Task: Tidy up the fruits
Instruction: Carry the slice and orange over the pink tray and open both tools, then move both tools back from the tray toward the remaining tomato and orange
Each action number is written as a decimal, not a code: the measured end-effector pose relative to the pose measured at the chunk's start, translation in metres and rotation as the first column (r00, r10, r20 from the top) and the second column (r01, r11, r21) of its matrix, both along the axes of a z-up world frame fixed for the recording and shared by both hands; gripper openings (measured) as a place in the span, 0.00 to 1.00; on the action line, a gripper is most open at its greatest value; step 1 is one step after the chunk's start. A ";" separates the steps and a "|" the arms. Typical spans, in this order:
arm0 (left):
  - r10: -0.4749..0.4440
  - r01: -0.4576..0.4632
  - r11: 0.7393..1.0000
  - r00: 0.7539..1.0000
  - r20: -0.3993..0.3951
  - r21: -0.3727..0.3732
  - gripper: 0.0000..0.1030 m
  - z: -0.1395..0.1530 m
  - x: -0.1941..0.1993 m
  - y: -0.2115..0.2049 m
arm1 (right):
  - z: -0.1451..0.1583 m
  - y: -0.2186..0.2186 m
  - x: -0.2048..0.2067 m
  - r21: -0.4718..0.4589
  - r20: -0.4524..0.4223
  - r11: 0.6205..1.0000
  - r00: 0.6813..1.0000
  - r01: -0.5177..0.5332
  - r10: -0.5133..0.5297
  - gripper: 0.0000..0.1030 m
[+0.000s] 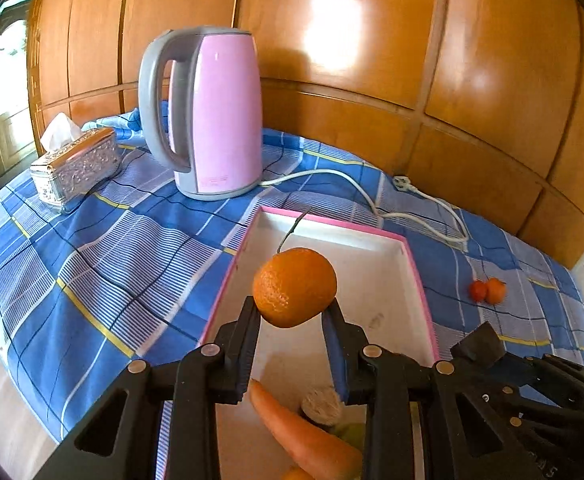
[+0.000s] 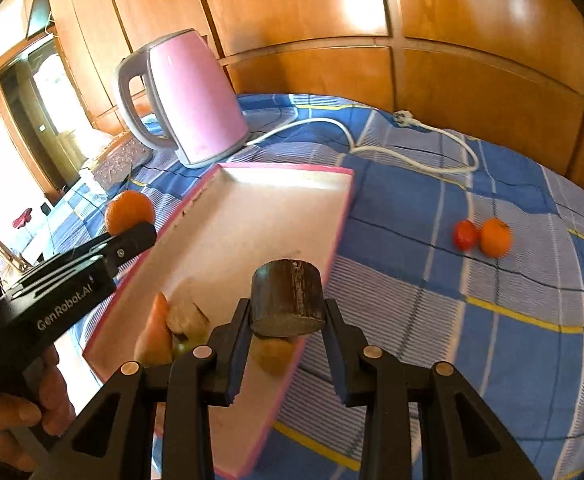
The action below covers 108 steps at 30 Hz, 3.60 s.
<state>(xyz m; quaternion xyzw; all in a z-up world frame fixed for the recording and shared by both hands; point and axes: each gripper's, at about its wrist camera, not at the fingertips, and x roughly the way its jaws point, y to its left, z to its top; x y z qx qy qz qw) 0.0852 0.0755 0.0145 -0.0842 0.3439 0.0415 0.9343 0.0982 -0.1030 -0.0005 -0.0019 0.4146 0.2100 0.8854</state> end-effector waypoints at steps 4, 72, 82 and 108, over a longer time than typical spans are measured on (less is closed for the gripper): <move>0.015 -0.015 1.000 1.000 -0.021 -0.016 0.32 -0.005 0.006 0.008 | 0.002 0.015 0.009 -0.009 0.013 1.000 1.000 -0.007 0.007 0.34; -0.174 0.176 0.979 0.984 -0.024 0.106 0.39 -0.001 -0.056 -0.090 | 0.002 -0.067 -0.035 0.019 0.049 0.963 0.961 0.270 -0.271 0.36; -0.226 0.229 0.965 0.973 -0.035 0.125 0.39 -0.003 -0.050 -0.112 | -0.004 -0.097 -0.030 0.030 0.027 0.941 0.940 0.338 -0.339 0.36; -0.303 0.312 0.943 0.949 -0.086 0.115 0.39 -0.021 -0.003 -0.156 | -0.026 -0.140 0.017 -0.016 -0.007 0.912 0.912 0.409 -0.410 0.36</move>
